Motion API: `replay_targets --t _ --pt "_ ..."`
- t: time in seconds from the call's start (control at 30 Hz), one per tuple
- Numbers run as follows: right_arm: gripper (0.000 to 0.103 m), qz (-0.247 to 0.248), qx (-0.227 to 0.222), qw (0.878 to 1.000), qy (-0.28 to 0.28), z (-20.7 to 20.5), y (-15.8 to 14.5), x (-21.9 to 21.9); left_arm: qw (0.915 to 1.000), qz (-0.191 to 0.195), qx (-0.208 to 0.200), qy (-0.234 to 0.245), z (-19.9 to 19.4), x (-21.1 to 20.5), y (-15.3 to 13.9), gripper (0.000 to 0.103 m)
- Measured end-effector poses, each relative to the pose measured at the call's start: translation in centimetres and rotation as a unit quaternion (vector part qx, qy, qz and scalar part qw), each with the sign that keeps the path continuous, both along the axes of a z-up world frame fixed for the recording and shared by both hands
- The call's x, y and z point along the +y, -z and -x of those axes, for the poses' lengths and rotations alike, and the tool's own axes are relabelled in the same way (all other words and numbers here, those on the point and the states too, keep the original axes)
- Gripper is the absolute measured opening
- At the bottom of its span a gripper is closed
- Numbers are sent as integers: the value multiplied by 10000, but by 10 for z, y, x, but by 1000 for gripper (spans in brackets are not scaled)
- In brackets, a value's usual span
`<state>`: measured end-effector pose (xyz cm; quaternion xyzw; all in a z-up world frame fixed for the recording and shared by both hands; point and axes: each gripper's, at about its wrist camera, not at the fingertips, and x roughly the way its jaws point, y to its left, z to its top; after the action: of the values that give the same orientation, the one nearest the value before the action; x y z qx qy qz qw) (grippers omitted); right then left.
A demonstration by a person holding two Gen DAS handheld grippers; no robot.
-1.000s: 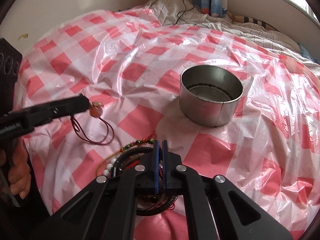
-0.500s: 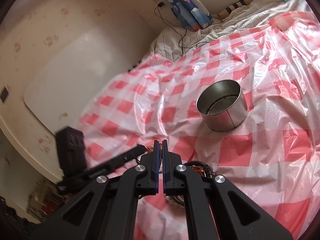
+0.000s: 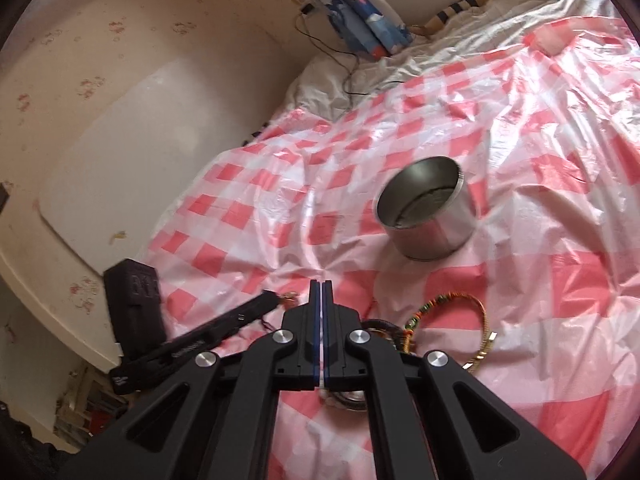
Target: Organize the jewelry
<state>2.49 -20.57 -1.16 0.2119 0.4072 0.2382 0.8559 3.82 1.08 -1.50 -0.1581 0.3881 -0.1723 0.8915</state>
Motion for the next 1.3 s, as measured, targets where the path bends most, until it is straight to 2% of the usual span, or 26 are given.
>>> replay_targets --t 0.03,0.07,0.1,0.13,0.27,0.33,0.4,0.43,0.47,0.5,0.53,0.6,0.63,0.7,0.73,0.83,0.93,1.03,1.17,1.2,1.23,1.27,1.3 --pt "15 210 101 9995 194 -2 3 -4 10000 -7 0 4 0 0 0 12" --pt "49 408 170 9981 434 -2 5 -10 10000 -12 4 9 0 -1 1 12" --pt "63 619 188 9953 726 -1 6 -16 10000 -11 7 11 -1 -1 1 12" --pt "69 826 164 9921 929 0 6 -19 10000 -8 3 8 -1 -1 1 12" --pt "69 1899 280 9743 1175 -8 17 -13 10000 -13 0 25 -1 -2 2 12" --pt "69 2361 414 9652 1044 -19 31 -2 10000 -27 3 33 -1 -3 2 12" --pt "67 2952 414 9504 892 -26 42 11 10000 -38 8 23 0 -3 2 12" --pt "45 3327 407 9390 773 -28 48 20 10000 -32 14 11 0 -2 2 12" --pt "16 3668 416 9268 688 -28 53 27 10000 -24 22 4 -1 -2 2 12" --pt "8 3776 402 9230 619 -26 56 30 10000 -20 25 -2 -1 -2 2 12" --pt "8 3705 417 9259 608 -24 56 28 10000 -17 27 -6 -1 -2 2 12" --pt "7 3152 490 9455 651 -21 51 17 10000 -12 18 -5 0 -1 1 12" --pt "7 2612 534 9611 726 -20 45 6 10000 4 -6 -2 0 -1 1 12" --pt "7 1649 490 9816 831 -17 32 -12 9999 74 -118 4 2 0 -3 12" --pt "4 1079 362 9899 848 -14 24 -22 9998 112 -189 10 4 1 -6 12" --pt "1 -35 -50 9967 805 -9 3 -36 9987 292 -407 101 8 1 -14 12" --pt "1 -623 -92 9943 856 -9 0 -46 9974 355 -590 192 10 -3 -23 12" --pt "1 -638 62 9927 1017 -11 3 -52 9969 368 -651 241 10 -7 -25 12" --pt "2 -121 302 9925 1178 -14 6 -52 9969 335 -662 260 10 -10 -25 12" --pt "2 146 403 9923 1163 -17 10 -48 9969 339 -658 254 10 -9 -25 12" --pt "17 490 524 9912 1112 -19 15 -40 9969 339 -659 247 10 -9 -25 12" --pt "53 745 596 9899 1053 -20 20 -32 9970 346 -651 241 10 -9 -26 12" --pt "69 914 636 9890 973 -20 25 -24 9971 350 -636 235 10 -8 -25 12"
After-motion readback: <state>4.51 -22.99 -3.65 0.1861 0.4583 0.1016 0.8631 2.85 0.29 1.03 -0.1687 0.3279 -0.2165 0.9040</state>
